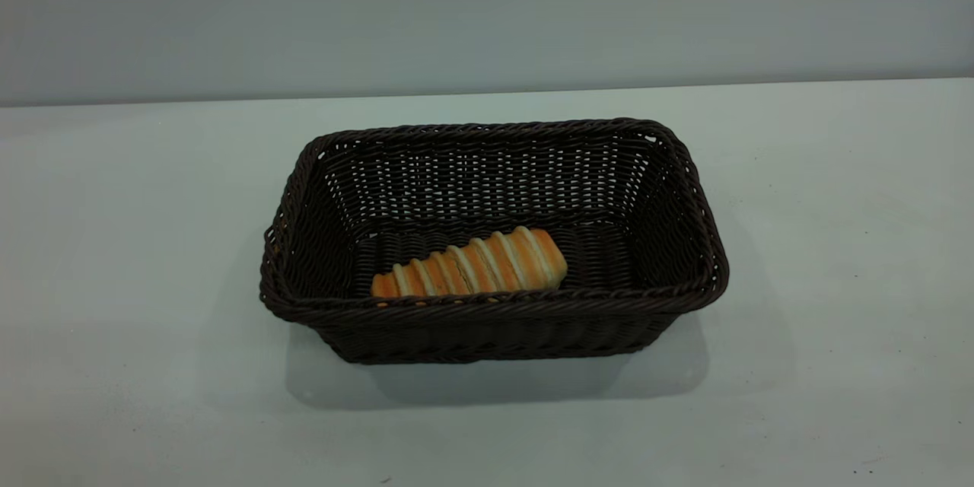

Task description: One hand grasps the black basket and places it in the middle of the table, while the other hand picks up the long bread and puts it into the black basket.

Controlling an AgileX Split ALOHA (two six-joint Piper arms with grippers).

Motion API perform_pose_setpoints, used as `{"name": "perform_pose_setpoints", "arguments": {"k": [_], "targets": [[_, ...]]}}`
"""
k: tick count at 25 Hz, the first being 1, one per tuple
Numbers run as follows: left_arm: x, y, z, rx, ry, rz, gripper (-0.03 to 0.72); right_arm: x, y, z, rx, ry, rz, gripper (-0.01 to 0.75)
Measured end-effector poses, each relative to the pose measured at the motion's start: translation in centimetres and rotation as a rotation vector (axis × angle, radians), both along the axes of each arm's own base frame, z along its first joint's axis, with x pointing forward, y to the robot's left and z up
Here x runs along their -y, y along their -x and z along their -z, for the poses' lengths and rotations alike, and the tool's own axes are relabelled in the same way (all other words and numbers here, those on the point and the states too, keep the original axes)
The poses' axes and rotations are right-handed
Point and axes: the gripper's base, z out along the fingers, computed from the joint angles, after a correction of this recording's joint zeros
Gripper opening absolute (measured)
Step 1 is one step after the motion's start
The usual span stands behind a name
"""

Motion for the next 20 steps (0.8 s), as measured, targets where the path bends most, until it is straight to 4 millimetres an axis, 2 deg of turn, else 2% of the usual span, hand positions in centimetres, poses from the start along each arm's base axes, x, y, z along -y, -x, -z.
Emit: {"name": "perform_pose_setpoints", "arguments": {"k": [15, 20], "targets": [[0.00, 0.01, 0.00, 0.000, 0.000, 0.000, 0.267, 0.01, 0.00, 0.00, 0.000, 0.001, 0.000, 0.398], [-0.16, 0.59, -0.04, 0.046, 0.005, -0.120, 0.267, 0.09, 0.17, -0.02, 0.015, -0.002, 0.063, 0.398]]}}
